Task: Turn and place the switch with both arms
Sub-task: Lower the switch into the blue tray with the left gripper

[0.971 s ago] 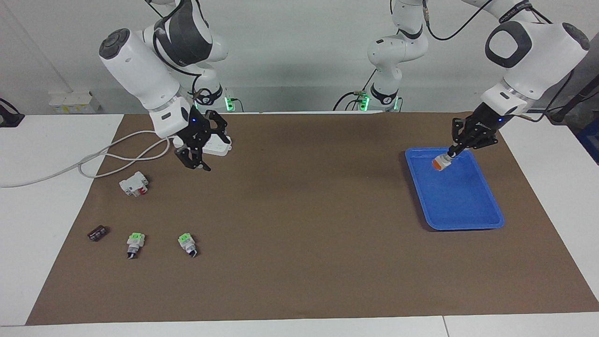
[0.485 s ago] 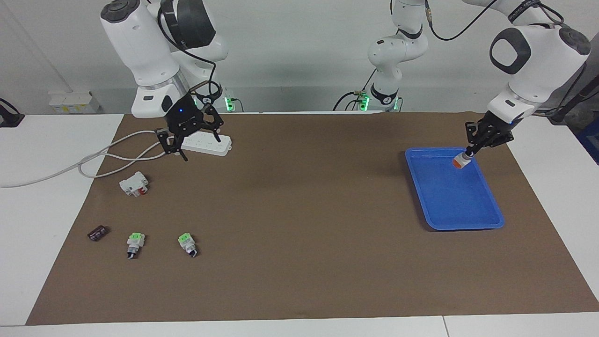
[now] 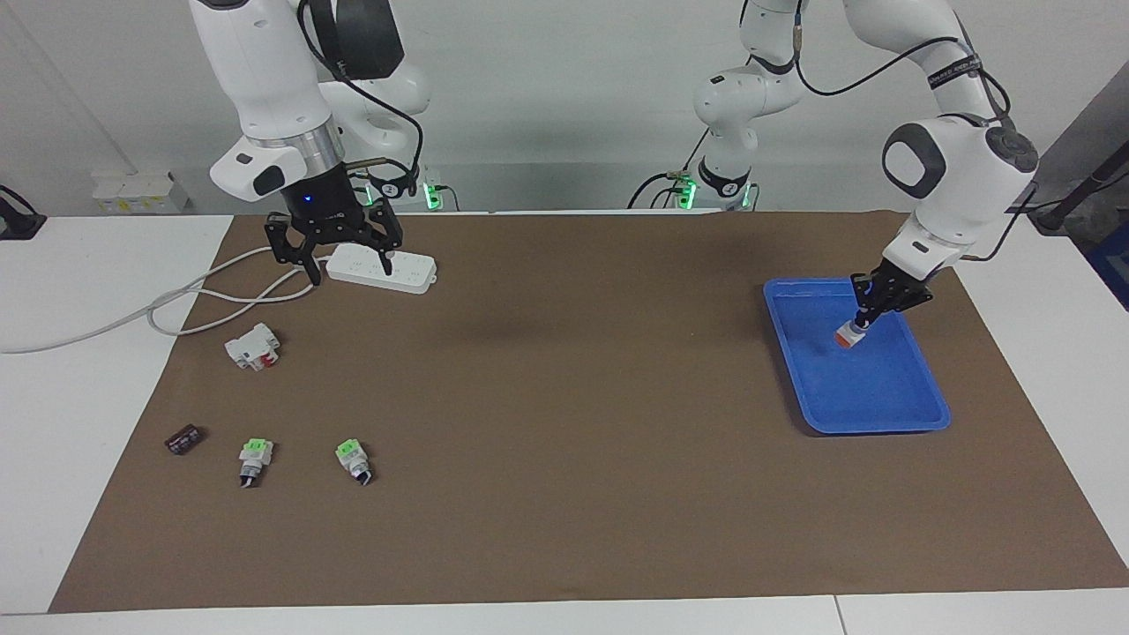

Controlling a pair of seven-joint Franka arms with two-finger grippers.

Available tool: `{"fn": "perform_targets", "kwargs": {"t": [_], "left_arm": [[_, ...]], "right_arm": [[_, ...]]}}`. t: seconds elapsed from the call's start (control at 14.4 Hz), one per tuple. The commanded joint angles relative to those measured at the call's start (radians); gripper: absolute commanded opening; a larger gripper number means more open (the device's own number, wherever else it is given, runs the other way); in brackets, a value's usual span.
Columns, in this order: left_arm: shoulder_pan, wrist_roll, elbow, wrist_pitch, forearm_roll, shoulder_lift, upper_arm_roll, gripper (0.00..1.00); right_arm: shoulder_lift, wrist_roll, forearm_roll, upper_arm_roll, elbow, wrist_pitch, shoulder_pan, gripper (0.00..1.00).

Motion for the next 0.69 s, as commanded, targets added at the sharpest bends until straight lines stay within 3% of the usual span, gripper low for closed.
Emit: {"fn": "perform_targets", "kwargs": {"t": [0.0,0.07,0.14,0.28,0.35,0.49,0.62], "left_arm": [[0.017,-0.025,-0.050,0.044,0.016,-0.017,-0.012,0.00],[0.032,-0.025,-0.053,0.044,0.016,-0.017,-0.012,0.00],[0.036,-0.025,-0.053,0.044,0.018,-0.017,-0.012,0.16],[0.036,-0.025,-0.053,0.042,0.016,-0.017,-0.012,0.68],[0.036,-0.025,-0.051,0.042,0.016,-0.017,-0.012,0.87],[0.036,-0.023,-0.033,0.032,0.016,-0.016,-0.012,0.97],[0.026,-0.026,0.037,-0.006,0.016,0.010,-0.014,1.00]], "right_arm": [[0.005,0.090,-0.033,0.002,0.026,-0.063,-0.003,1.00],[0.009,0.118,-0.036,0.004,0.043,-0.087,-0.005,1.00],[0.011,0.132,-0.039,0.005,0.049,-0.103,-0.006,1.00],[0.011,0.134,-0.057,0.004,0.051,-0.121,-0.011,1.00],[0.011,0.134,-0.065,0.007,0.050,-0.127,-0.012,1.00],[0.008,0.157,-0.065,0.008,0.046,-0.124,-0.012,1.00],[0.000,0.161,-0.062,0.005,0.036,-0.132,-0.015,1.00]]}}
